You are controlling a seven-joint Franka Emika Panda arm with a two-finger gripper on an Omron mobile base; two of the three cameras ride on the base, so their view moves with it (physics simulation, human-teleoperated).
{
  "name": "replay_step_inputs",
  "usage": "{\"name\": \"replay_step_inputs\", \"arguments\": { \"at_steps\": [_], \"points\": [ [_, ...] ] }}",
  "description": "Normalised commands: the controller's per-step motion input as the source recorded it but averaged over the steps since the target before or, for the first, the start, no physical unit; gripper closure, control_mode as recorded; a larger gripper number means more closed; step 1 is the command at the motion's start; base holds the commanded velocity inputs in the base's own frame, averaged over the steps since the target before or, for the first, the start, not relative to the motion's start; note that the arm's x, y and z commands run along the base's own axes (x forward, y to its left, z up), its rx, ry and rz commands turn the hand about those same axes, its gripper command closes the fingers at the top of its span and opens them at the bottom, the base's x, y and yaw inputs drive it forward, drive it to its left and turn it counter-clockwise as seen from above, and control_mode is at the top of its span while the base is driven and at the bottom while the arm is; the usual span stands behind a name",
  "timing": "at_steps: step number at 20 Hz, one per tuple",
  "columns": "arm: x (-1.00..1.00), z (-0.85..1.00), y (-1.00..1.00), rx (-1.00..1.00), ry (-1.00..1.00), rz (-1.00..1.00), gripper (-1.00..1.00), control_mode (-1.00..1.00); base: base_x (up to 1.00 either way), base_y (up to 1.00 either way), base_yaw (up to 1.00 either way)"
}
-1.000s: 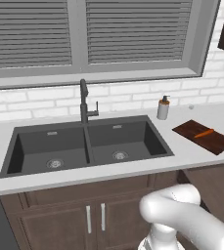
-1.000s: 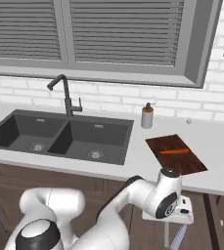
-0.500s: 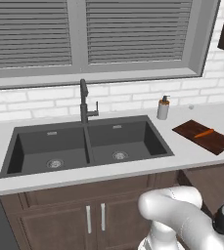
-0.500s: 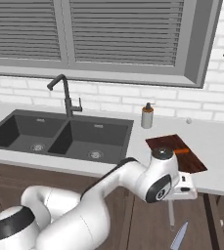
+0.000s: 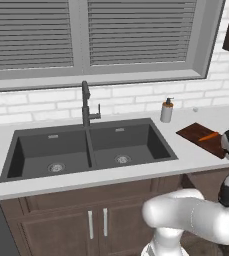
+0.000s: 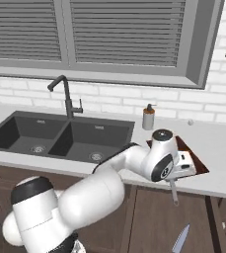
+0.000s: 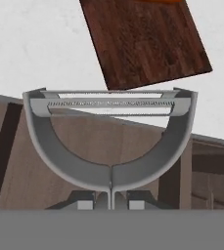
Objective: Place the appropriate cutting tool for cutting the carrot skin on the cutting board.
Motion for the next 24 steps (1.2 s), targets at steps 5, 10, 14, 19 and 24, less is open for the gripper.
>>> {"name": "replay_step_inputs", "arguments": {
  "at_steps": [5, 10, 14, 19, 24],
  "points": [
    [1.0, -0.03, -0.08, 0.01, 0.01, 0.07, 1.0, -1.0, 0.0, 0.0, 0.0],
    [0.95, -0.22, -0.02, 0.01, 0.02, 0.06, 1.0, -1.0, 0.0, 0.0, 0.0],
    [0.79, -0.34, -0.01, 0.0, 0.0, 0.05, 1.0, -1.0, 0.0, 0.0, 0.0],
    [0.64, -0.31, -0.17, 0.02, 0.0, 0.05, 1.0, -1.0, 0.0, 0.0, 0.0],
    [0.44, -0.11, -0.33, 0.07, 0.0, 0.04, 1.0, -1.0, 0.0, 0.0, 0.0]
  ]
}}
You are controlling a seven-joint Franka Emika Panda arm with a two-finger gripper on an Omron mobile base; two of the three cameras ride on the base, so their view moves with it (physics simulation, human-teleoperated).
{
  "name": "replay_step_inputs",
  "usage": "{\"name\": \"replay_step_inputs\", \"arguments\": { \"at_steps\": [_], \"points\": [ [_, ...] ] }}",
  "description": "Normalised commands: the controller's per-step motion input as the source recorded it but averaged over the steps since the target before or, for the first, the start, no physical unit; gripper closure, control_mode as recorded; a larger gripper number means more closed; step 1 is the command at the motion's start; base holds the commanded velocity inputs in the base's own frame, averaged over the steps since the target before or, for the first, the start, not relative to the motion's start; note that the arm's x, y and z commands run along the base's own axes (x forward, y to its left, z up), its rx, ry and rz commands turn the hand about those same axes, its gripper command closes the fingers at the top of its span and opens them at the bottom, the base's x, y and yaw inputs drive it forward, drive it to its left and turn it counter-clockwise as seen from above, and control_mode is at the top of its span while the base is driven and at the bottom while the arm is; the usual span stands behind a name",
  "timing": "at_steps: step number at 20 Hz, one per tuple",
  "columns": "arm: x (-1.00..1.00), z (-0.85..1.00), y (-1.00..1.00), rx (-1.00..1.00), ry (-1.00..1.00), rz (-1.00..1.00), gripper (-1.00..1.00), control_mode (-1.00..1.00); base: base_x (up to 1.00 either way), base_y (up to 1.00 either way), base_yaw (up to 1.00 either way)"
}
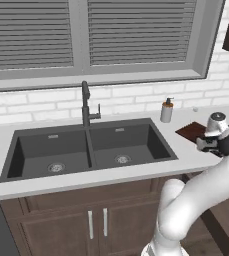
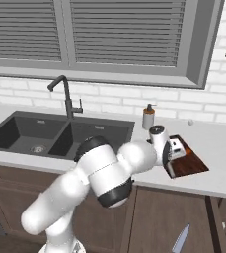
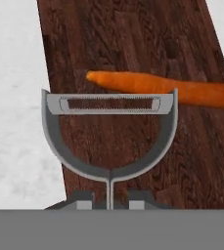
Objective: Place the appropriate cutting tool for cutting the carrot skin on the cutting board.
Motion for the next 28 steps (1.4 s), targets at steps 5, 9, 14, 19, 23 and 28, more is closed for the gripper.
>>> {"name": "replay_step_inputs", "arguments": {
  "at_steps": [5, 9, 14, 19, 23, 28],
  "points": [
    [0.3, 0.04, -0.33, 0.07, 0.05, 0.01, 1.0, -1.0, 0.0, 0.0, 0.0],
    [0.16, 0.0, -0.24, 0.06, 0.12, 0.0, 1.0, -1.0, 0.0, 0.0, 0.0],
    [0.16, 0.0, -0.1, 0.03, 0.15, 0.01, 1.0, -1.0, 0.0, 0.0, 0.0],
    [0.01, -0.06, -0.02, 0.04, 0.02, 0.02, -1.0, -1.0, 0.0, 0.0, 0.0],
    [-0.3, 0.0, 0.0, 0.03, -0.08, 0.05, -1.0, -1.0, 0.0, 0.0, 0.0],
    [-0.76, 0.22, 0.0, 0.01, -0.14, 0.03, -1.0, -1.0, 0.0, 0.0, 0.0]
  ]
}}
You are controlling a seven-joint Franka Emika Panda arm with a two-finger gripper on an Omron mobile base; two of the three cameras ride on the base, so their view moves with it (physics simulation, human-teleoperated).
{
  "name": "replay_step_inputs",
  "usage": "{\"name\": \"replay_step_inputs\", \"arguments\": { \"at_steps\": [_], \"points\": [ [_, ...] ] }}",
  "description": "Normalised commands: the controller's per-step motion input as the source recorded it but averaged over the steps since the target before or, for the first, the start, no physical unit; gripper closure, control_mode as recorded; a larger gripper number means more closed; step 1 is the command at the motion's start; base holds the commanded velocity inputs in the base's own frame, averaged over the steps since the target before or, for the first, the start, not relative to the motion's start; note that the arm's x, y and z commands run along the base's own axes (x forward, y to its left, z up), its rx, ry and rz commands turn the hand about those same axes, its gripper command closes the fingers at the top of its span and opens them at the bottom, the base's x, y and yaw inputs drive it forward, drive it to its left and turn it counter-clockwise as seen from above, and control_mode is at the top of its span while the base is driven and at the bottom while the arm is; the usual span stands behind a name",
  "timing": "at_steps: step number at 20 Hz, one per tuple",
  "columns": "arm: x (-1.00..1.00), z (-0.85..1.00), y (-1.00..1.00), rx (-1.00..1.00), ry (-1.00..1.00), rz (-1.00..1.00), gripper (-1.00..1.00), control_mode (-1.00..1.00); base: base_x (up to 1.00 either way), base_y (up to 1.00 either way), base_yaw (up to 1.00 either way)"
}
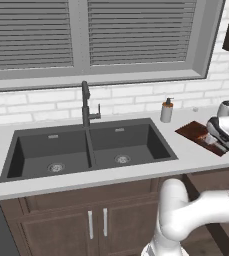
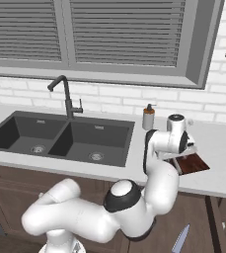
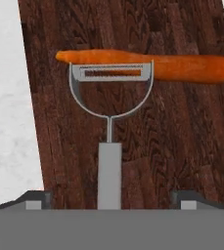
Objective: Place the appropriate cutting tool for cutting the carrot skin on the cutting board.
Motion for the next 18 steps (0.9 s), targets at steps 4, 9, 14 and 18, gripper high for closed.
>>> {"name": "replay_step_inputs", "arguments": {
  "at_steps": [4, 9, 14, 18],
  "points": [
    [-0.89, 0.49, 0.08, 0.0, -0.22, 0.08, -1.0, -1.0, 0.0, 0.0, 0.0],
    [-0.83, 0.59, 0.27, -0.04, -0.29, 0.16, -1.0, -1.0, 0.0, 0.0, 0.0],
    [-0.83, 0.54, 0.43, -0.09, -0.22, 0.15, -1.0, -1.0, 0.0, 0.0, 0.0],
    [-0.64, 0.32, 0.68, -0.12, -0.13, 0.14, -1.0, -1.0, 0.0, 0.0, 0.0]
  ]
}}
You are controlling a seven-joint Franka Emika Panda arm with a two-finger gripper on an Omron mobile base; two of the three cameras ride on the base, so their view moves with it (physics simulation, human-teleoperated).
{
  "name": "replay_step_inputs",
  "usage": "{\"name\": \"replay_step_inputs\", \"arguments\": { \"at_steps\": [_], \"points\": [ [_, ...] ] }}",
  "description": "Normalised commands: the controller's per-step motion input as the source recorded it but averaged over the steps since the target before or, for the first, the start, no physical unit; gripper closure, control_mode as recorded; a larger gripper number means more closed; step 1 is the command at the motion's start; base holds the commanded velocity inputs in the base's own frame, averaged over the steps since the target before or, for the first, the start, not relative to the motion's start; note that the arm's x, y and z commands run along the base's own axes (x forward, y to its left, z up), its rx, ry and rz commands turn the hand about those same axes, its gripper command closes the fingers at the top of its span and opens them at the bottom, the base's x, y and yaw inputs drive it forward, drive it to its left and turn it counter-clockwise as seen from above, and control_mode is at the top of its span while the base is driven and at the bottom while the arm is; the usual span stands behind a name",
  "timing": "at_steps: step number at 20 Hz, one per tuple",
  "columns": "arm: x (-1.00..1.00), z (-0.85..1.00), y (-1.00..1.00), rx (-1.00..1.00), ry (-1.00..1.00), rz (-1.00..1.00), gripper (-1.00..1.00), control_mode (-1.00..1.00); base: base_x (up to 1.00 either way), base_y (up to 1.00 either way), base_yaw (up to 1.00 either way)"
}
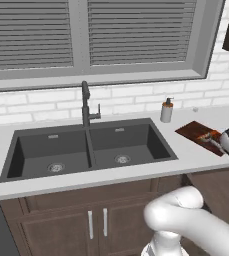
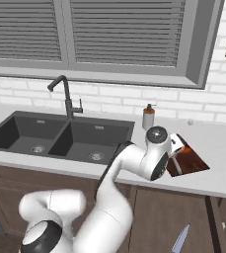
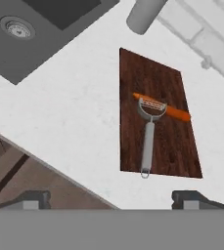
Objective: Place the appropriate cutting tool for cutting the carrot skin on the cutting board.
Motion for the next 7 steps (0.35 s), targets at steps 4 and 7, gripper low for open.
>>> {"name": "replay_step_inputs", "arguments": {
  "at_steps": [4, 7],
  "points": [
    [-0.67, 0.02, 0.49, -0.06, -0.25, 0.15, -1.0, -1.0, 0.0, 0.0, 0.0],
    [-0.55, 0.44, 0.35, -0.08, -0.43, 0.05, -1.0, -1.0, 0.0, 0.0, 0.0]
  ]
}}
